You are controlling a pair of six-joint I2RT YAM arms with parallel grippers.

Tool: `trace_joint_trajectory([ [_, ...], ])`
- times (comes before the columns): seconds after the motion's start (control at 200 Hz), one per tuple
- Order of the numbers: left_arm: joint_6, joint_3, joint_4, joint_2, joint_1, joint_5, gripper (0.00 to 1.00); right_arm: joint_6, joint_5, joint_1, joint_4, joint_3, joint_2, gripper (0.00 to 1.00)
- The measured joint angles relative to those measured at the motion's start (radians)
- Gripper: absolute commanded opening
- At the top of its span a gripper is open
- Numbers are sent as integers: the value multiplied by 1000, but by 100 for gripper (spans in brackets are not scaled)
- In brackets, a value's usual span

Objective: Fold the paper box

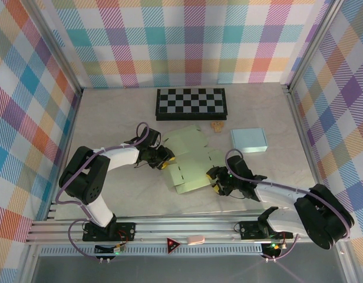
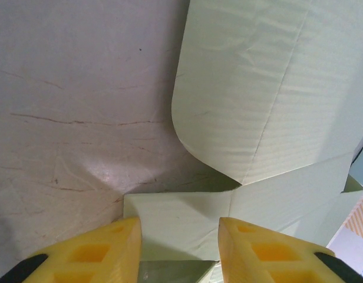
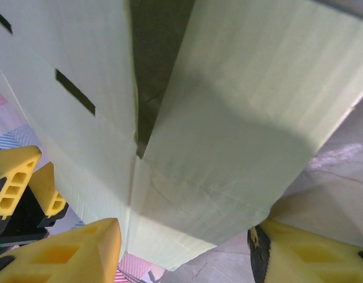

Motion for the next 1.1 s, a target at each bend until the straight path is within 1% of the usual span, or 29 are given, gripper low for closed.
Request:
trace_joint_trajectory([
  [0.26, 0, 0, 0, 0, 0, 0, 39, -26, -24, -9, -14, 26, 33, 53],
  [0.38, 0, 0, 0, 0, 0, 0, 38, -36, -34, -12, 4, 30, 49, 50],
  [0.45, 0, 0, 0, 0, 0, -1, 38, -44, -36, -12, 36, 35, 63, 48],
  [0.535, 0, 0, 1, -1, 3, -14, 38, -62, 0, -12, 143, 47, 98, 45],
  [0.68, 0, 0, 1, -4, 3, -24, 38, -79, 34, -21, 249, 85, 99, 41],
  [0.9, 0, 0, 0, -7, -3, -18, 38, -94, 34, -25, 347, 110, 101, 36],
  [0.955, 0, 0, 0, -7, -3, -18, 38, -97, 34, -26, 350, 116, 108, 33],
  [1.1, 0, 0, 0, -10, -3, -19, 38, -100, 26, -37, 340, 156, 143, 14],
])
